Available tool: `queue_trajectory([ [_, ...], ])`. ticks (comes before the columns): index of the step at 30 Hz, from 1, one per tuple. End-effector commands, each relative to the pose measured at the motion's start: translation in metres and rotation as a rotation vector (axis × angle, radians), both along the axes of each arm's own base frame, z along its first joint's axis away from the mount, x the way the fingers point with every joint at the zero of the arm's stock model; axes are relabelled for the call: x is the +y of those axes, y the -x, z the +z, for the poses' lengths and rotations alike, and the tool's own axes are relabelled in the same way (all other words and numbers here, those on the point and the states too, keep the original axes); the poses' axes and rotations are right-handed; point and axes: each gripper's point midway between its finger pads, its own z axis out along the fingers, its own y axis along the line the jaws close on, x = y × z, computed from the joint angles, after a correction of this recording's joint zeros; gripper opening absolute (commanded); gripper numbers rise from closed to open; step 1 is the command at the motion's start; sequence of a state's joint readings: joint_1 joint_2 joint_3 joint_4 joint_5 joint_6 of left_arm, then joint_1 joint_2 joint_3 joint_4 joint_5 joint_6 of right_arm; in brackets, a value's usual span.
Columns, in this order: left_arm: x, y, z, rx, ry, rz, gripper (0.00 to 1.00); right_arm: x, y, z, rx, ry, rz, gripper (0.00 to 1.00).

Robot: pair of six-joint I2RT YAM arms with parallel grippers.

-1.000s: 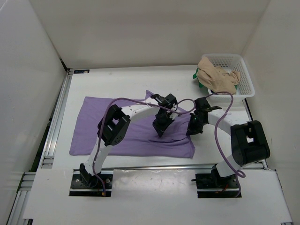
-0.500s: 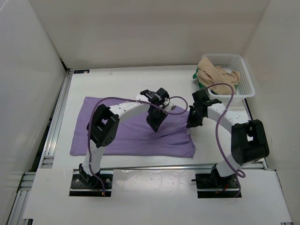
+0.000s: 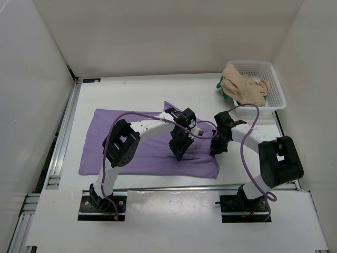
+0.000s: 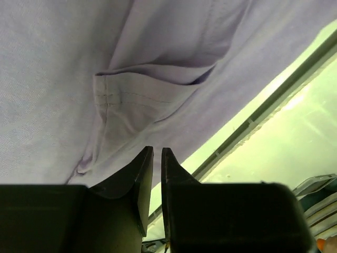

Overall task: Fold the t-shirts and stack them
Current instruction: Fold the flattened tshirt in 1/3 of the way

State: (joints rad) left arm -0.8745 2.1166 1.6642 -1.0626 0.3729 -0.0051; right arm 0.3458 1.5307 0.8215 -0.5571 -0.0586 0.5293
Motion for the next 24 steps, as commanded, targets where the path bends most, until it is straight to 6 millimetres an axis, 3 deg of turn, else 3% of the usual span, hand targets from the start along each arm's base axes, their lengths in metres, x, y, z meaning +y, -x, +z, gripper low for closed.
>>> queue_trajectory([
  [1, -0.018, -0.024, 0.052, -0.125, 0.159, 0.013, 0.25, 0.001, -0.004, 0.000, -0.035, -0.002, -0.004, 0.00],
  [3, -0.018, -0.050, 0.055, -0.234, 0.162, 0.046, 0.26, 0.000, -0.002, -0.004, -0.025, 0.002, -0.003, 0.00],
  [5, -0.019, -0.060, 0.049, -0.270, 0.139, 0.056, 0.26, -0.001, -0.002, -0.005, -0.028, 0.010, -0.006, 0.00],
  [7, -0.019, -0.068, 0.035, -0.276, 0.102, 0.062, 0.33, -0.001, -0.002, -0.005, -0.028, 0.010, -0.006, 0.00],
  [10, -0.027, -0.057, 0.018, -0.205, 0.101, 0.038, 0.43, -0.001, -0.001, -0.007, -0.019, 0.013, -0.006, 0.00],
  [14, -0.039, -0.061, 0.014, -0.185, 0.119, 0.033, 0.50, -0.002, 0.002, -0.009, -0.011, 0.017, -0.006, 0.00],
  [20, -0.047, -0.058, 0.003, -0.125, 0.119, 0.023, 0.50, -0.002, 0.000, -0.009, -0.019, 0.013, -0.006, 0.00],
  [24, -0.043, -0.052, -0.005, -0.091, 0.096, 0.021, 0.41, -0.003, -0.001, -0.009, -0.023, 0.022, -0.008, 0.00],
])
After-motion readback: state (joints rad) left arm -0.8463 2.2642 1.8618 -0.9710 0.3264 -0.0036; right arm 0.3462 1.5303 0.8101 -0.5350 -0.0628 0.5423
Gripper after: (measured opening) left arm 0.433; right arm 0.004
